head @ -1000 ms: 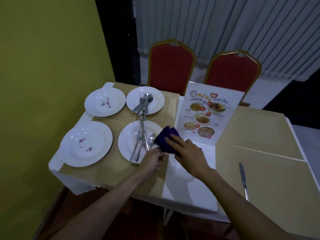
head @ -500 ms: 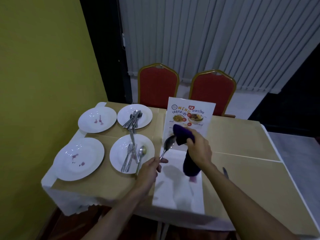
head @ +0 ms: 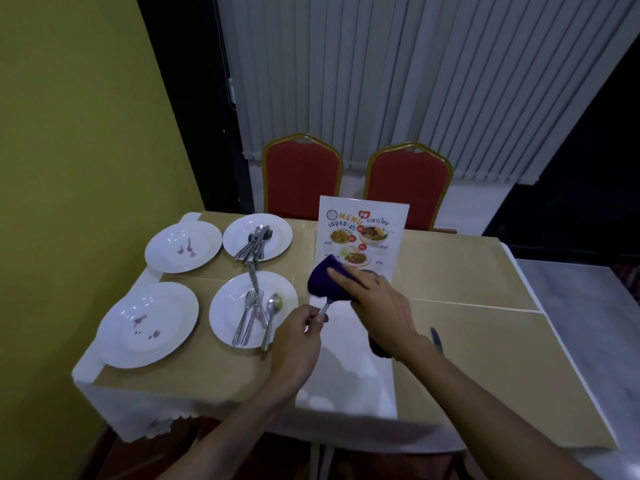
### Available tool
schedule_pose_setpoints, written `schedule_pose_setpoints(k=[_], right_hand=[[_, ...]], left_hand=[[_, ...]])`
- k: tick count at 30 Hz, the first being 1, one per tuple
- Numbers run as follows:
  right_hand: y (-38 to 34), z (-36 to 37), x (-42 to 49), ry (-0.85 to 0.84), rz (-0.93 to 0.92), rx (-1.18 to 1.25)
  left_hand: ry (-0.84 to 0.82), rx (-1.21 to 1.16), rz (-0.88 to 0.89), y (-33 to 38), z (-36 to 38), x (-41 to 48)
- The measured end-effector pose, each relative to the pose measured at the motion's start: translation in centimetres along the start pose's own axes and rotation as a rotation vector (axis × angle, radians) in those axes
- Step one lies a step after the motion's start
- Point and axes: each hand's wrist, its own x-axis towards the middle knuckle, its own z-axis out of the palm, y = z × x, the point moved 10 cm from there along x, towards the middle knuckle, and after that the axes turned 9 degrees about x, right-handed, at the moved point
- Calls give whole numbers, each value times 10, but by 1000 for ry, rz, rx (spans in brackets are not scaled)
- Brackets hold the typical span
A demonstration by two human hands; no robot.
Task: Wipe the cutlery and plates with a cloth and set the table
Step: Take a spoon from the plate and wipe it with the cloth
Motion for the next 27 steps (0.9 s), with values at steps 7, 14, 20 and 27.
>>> schedule_pose_setpoints(k=[7, 14, 20, 27], right_hand=[[3, -4, -4, -34, 20, 68], [39, 4, -3, -138, 817, 1428], [20, 12, -8, -289, 695, 1592], [60, 12, -33, -61, 769, 1391]], left_hand=[[-53, -62, 7, 4, 0, -3], [-297, -464, -154, 12, 27, 10], [-430, -577, -339, 20, 52, 12], [-247, -642, -265, 25, 48, 37]])
